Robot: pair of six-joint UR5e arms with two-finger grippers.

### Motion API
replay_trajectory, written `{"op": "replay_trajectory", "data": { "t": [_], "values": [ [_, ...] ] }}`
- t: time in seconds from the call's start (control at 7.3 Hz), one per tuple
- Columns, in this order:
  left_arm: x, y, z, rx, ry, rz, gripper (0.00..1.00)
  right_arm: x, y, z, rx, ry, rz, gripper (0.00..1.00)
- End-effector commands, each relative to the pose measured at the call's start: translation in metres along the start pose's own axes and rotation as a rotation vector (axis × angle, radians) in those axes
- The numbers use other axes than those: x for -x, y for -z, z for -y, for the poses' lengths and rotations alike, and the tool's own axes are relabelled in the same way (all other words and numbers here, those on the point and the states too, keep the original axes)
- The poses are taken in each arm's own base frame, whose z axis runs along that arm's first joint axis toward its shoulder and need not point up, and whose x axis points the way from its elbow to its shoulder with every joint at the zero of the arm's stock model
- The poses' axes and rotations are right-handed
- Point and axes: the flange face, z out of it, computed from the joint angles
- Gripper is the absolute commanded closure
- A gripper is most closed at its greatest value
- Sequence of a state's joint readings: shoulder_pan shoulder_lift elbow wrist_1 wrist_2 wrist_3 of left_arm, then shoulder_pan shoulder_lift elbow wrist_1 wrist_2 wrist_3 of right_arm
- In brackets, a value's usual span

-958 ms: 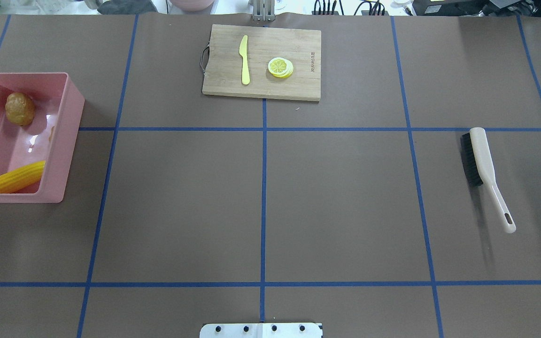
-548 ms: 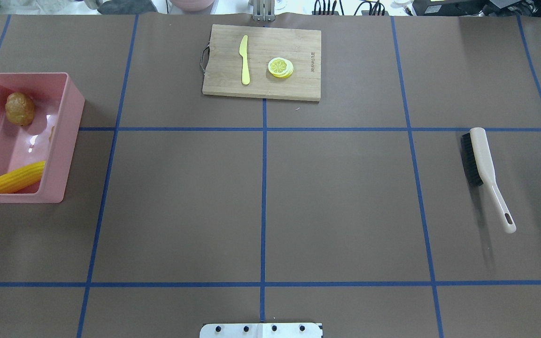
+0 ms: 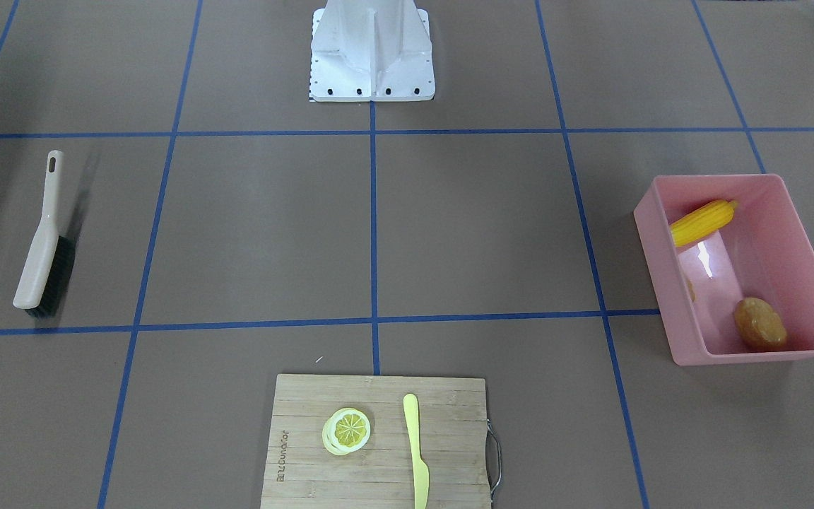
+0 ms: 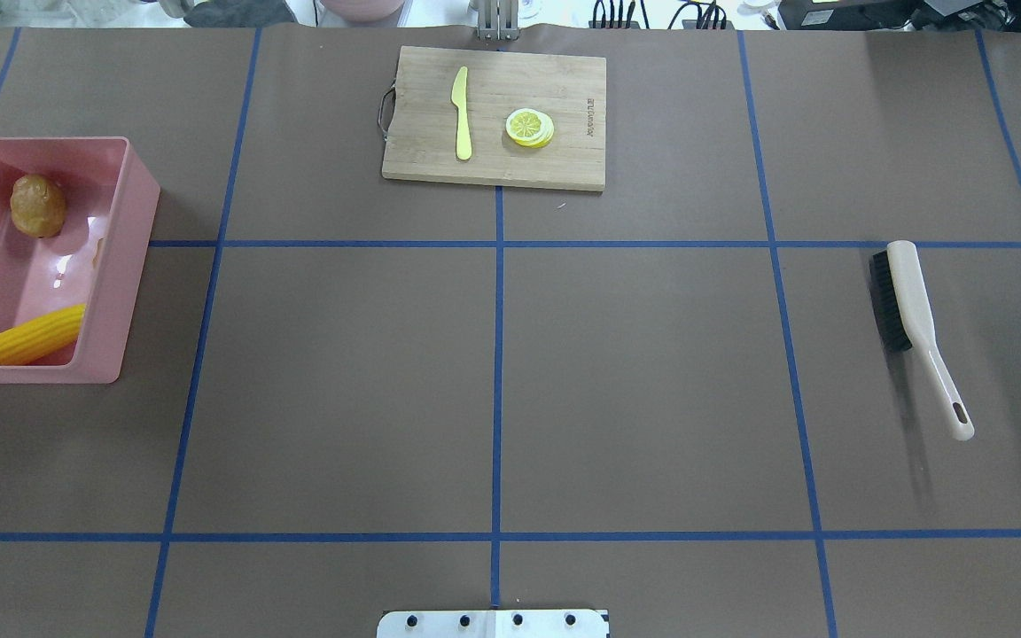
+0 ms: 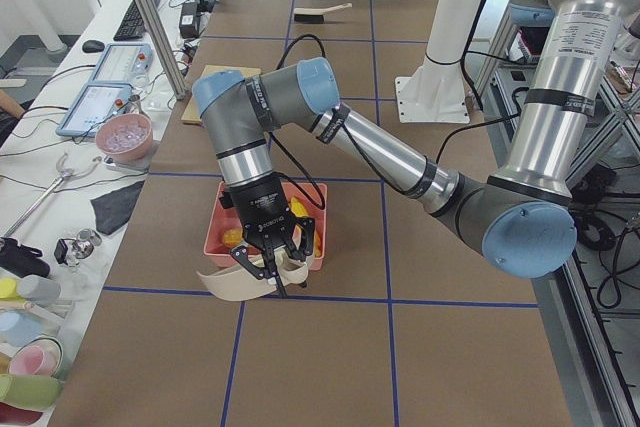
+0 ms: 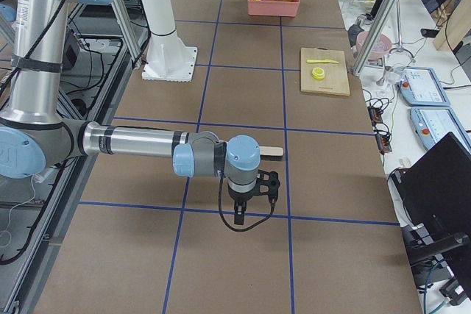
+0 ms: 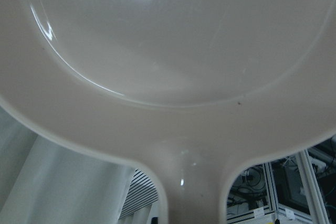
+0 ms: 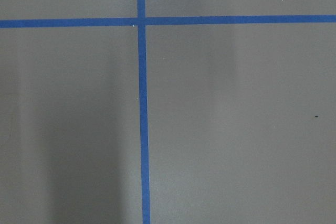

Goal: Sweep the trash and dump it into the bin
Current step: 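Lift the empty dustpan up out of the pink bin with the left gripper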

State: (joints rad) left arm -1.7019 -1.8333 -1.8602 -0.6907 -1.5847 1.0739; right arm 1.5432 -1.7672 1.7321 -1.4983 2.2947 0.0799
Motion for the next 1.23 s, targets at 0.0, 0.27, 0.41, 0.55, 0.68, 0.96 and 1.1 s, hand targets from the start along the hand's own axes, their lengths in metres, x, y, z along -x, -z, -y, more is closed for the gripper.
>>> {"op": "replay_trajectory", "data": {
  "t": [0.0, 0.27, 0.41, 0.55, 0.68, 0.96, 1.1],
  "values": [
    [0.002, 0.017, -0.021, -0.166, 0.354, -0.066, 1.0, 0.0, 0.0, 0.0, 0.0, 0.0, -0.001, 0.0],
    [-0.007, 0.051, -0.019, -0.314, 0.433, -0.098, 1.0, 0.0, 0.0, 0.0, 0.0, -0.002, -0.003, 0.0],
    [-0.027, 0.074, -0.022, -0.394, 0.486, -0.09, 1.0, 0.0, 0.0, 0.0, 0.0, -0.002, -0.003, 0.0],
    [-0.052, 0.09, -0.03, -0.458, 0.519, -0.086, 1.0, 0.0, 0.0, 0.0, 0.0, 0.0, -0.003, 0.0],
    [-0.083, 0.093, -0.038, -0.487, 0.538, -0.104, 1.0, 0.0, 0.0, 0.0, 0.0, -0.002, -0.003, 0.0],
    [-0.105, 0.096, -0.03, -0.506, 0.555, -0.104, 1.0, 0.0, 0.0, 0.0, 0.0, -0.002, -0.003, 0.0],
    [-0.114, 0.098, -0.015, -0.516, 0.546, -0.124, 1.0, 0.0, 0.0, 0.0, 0.0, 0.0, -0.003, 0.0]
  ]
}}
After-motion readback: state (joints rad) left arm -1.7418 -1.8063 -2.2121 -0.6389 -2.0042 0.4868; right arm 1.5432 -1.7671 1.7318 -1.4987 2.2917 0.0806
